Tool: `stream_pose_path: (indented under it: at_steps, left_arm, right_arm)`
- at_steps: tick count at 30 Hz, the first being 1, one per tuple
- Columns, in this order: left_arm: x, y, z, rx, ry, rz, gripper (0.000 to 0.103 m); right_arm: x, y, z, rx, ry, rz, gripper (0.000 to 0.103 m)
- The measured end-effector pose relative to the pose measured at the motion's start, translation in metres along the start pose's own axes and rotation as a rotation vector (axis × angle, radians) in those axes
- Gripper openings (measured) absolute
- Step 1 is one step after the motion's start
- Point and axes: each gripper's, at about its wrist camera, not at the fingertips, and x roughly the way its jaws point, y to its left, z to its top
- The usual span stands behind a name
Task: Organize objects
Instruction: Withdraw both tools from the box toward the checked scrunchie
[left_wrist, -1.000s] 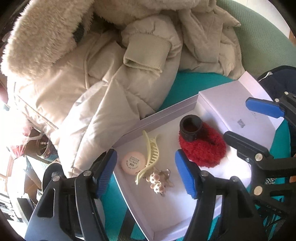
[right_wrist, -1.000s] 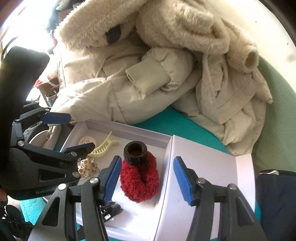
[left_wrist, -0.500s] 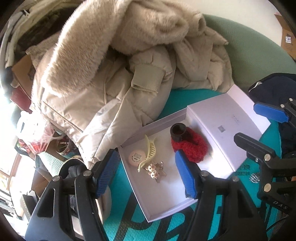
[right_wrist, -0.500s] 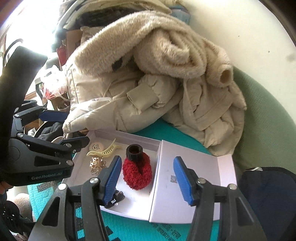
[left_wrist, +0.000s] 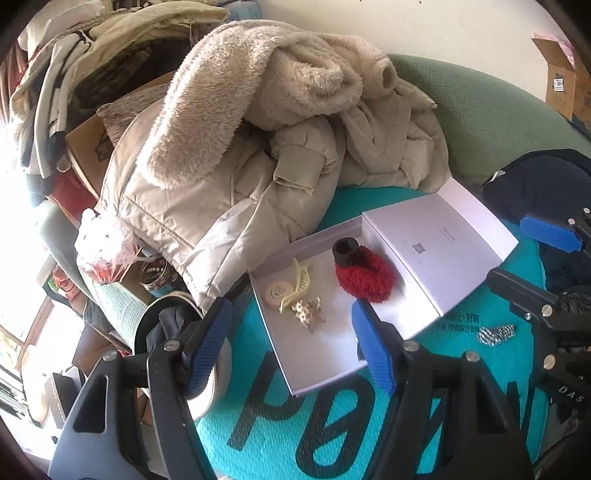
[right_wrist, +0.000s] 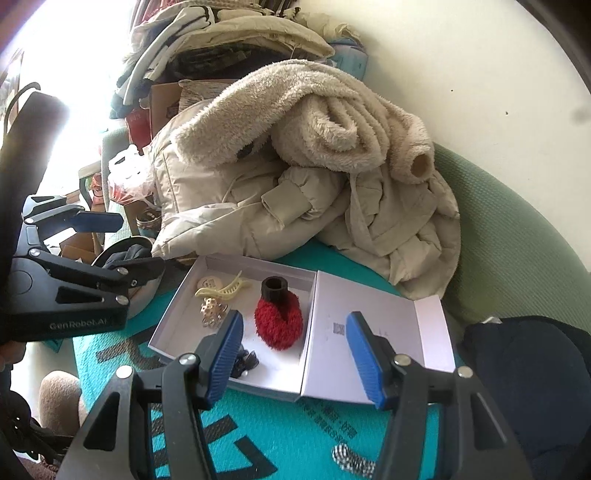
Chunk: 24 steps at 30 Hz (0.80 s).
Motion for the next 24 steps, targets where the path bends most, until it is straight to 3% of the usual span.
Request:
stream_pose_path:
  at_steps: [24]
  left_arm:
    - [-0.05, -0.064, -0.105, 0.036, 0.022, -0.112, 0.068]
  right_arm:
    - [-0.06, -0.005, -0.118, 0.089, 0.051, -0.049, 0.059]
